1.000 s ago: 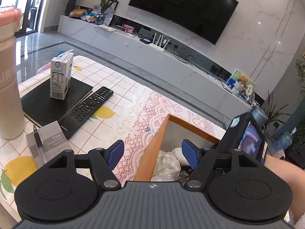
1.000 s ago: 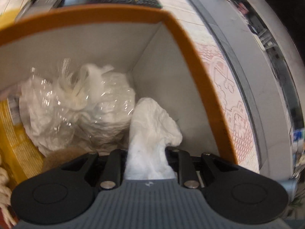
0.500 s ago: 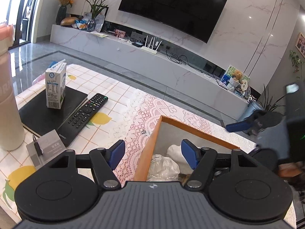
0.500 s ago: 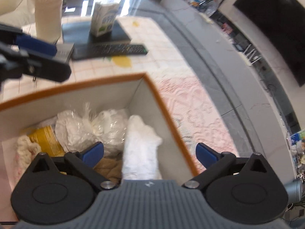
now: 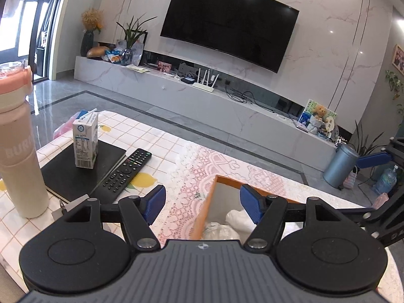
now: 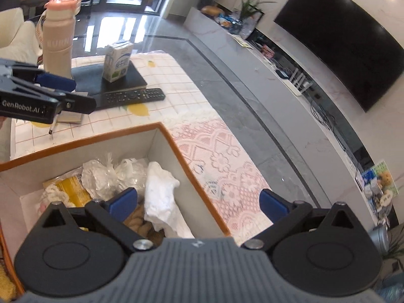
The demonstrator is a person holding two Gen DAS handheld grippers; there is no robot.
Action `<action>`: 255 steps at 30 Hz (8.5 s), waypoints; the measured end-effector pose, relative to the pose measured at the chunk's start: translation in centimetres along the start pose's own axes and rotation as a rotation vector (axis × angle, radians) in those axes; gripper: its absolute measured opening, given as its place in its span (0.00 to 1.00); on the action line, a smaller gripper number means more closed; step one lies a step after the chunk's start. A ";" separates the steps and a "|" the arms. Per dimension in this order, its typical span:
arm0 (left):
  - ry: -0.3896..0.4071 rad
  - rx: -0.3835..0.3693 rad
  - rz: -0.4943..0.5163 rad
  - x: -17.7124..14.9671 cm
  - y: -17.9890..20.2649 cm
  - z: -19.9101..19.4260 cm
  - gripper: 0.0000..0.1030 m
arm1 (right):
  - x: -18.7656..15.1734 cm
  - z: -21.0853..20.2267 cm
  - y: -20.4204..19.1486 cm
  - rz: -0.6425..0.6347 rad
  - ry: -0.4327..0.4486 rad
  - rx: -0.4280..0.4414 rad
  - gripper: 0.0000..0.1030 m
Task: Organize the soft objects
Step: 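Move both tools away from the box back over the table, then grasp the cream terry towel with the right tool and lift it, then grasp the translucent plastic sheet with the left tool while the right tool holds the towel, then carry the plastic sheet with the left tool while the right tool carries the towel to the box, then open the left tool dropping the sheet into the box while the right tool releases the towel, then move both tools away from the box back over the table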
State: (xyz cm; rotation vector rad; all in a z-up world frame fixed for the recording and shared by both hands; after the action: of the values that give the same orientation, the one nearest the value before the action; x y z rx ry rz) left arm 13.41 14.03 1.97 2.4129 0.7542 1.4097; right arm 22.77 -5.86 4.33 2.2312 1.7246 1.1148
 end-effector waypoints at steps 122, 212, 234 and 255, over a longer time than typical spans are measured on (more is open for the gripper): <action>-0.522 -0.284 0.762 -33.5 35.5 5.3 0.01 | -47.4 -12.6 -4.5 1.394 0.005 -0.243 0.19; -0.024 -0.071 0.159 -6.9 2.8 -3.9 0.77 | -6.7 -5.4 -11.1 0.562 0.046 0.133 0.70; -0.033 -0.097 0.196 -6.8 6.6 -4.6 0.78 | -15.7 -17.9 -0.5 0.737 0.152 -0.510 0.96; -0.155 -0.158 0.584 -12.3 27.6 0.9 0.78 | -33.6 -15.0 8.1 0.975 -0.040 -0.635 0.97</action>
State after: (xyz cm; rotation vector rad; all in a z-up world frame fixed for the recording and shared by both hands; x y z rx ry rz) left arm 17.78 -15.74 5.03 2.6869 -0.1163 1.3672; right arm 17.25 -43.11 3.20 2.5479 0.0737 1.4369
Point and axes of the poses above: each gripper's, at about its wrist camera, not at the fingertips, and z roughly the way its jaws point, y to its right, x to its top, the point moved 3 cm from there along z, roughly the way its jaws point, and after that the axes turned 13 degrees about -z, right-handed, at the moved point
